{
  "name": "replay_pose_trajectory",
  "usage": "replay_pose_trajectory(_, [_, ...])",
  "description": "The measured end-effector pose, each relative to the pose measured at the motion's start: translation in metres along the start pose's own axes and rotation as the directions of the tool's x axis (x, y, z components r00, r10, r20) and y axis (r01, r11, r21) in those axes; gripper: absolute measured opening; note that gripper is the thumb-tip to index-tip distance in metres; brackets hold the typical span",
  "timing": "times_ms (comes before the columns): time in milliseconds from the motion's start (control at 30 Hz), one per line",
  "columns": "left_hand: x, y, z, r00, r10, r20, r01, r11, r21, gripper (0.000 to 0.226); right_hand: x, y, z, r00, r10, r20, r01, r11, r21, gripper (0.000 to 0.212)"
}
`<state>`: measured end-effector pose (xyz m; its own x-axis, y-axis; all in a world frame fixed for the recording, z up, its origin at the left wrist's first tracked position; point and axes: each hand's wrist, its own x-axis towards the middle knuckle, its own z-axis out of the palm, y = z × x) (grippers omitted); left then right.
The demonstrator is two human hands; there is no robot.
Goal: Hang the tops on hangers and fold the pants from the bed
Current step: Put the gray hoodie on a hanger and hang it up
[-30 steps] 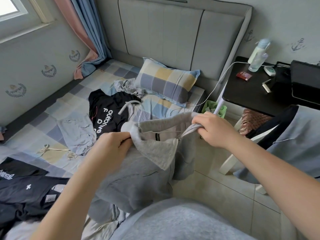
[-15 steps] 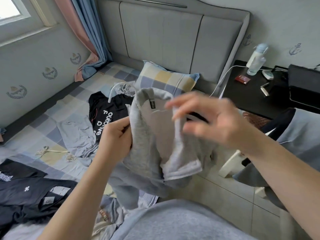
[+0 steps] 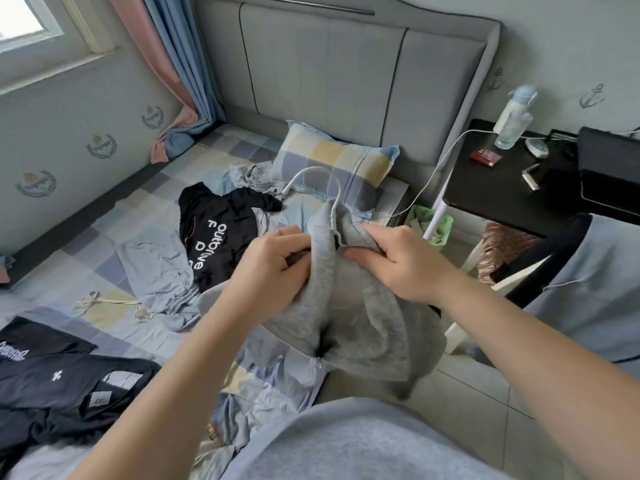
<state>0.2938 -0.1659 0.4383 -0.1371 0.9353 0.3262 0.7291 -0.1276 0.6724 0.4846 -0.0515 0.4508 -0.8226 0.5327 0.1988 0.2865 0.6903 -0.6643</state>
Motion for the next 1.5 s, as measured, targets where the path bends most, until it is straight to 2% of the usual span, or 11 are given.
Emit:
replay_pose_trajectory(100, [0.000,-0.008,-0.019,0.995,-0.072,0.071,0.073,0.997,-0.015,0.034,-0.003,0.005,-0.003,0.997,0.029,-0.068,-0.019,0.988,0.153,0.041])
replay_pose_trajectory(200, [-0.010,-0.027,-0.037,0.960,-0.249,0.129,0.250,0.968,0.014,0.010,-0.012,0.017,-0.010,0.989,0.094,-0.115,-0.060,0.962,0.267,0.044])
replay_pose_trajectory(300, [-0.029,-0.049,-0.040,0.896,-0.390,0.211,0.396,0.918,0.014,0.034,-0.019,0.027,-0.013,0.984,0.124,-0.126,-0.084,0.955,0.284,0.040])
replay_pose_trajectory(467, [-0.058,-0.073,-0.024,0.810,-0.498,0.310,0.524,0.852,-0.001,0.048,-0.030,0.041,-0.011,0.984,0.128,-0.125,-0.086,0.950,0.299,0.046])
replay_pose_trajectory(567, [-0.066,-0.075,-0.013,0.812,-0.491,0.316,0.522,0.853,-0.017,0.048,-0.036,0.047,-0.008,0.983,0.124,-0.133,-0.078,0.947,0.312,0.043])
replay_pose_trajectory(800, [-0.065,-0.081,-0.026,0.901,-0.433,-0.030,0.425,0.893,-0.146,0.028,-0.053,0.067,-0.015,0.983,0.181,0.008,-0.178,0.957,0.228,0.055])
replay_pose_trajectory(867, [-0.063,-0.073,-0.032,0.925,-0.375,-0.053,0.361,0.915,-0.183,0.024,-0.055,0.069,-0.014,0.980,0.198,-0.033,-0.189,0.964,0.185,0.056])
replay_pose_trajectory(1100, [-0.064,-0.064,-0.048,0.935,-0.338,-0.105,0.341,0.940,0.015,0.033,-0.056,0.057,-0.008,0.965,0.209,-0.157,-0.102,0.855,0.508,0.017])
replay_pose_trajectory(1267, [-0.069,-0.058,-0.035,0.965,-0.232,-0.120,0.245,0.964,0.101,0.034,-0.051,0.042,0.004,0.984,0.148,-0.104,-0.071,0.846,0.528,0.030])
replay_pose_trajectory(1400, [-0.078,-0.062,-0.018,0.925,-0.354,-0.140,0.371,0.919,0.132,0.045,-0.050,0.044,0.005,0.980,0.171,-0.098,-0.082,0.809,0.582,0.044])
replay_pose_trajectory(1500, [-0.086,-0.070,-0.012,0.866,-0.434,-0.248,0.471,0.875,0.113,0.024,-0.052,0.050,-0.001,0.979,0.188,-0.082,-0.104,0.799,0.592,0.041])
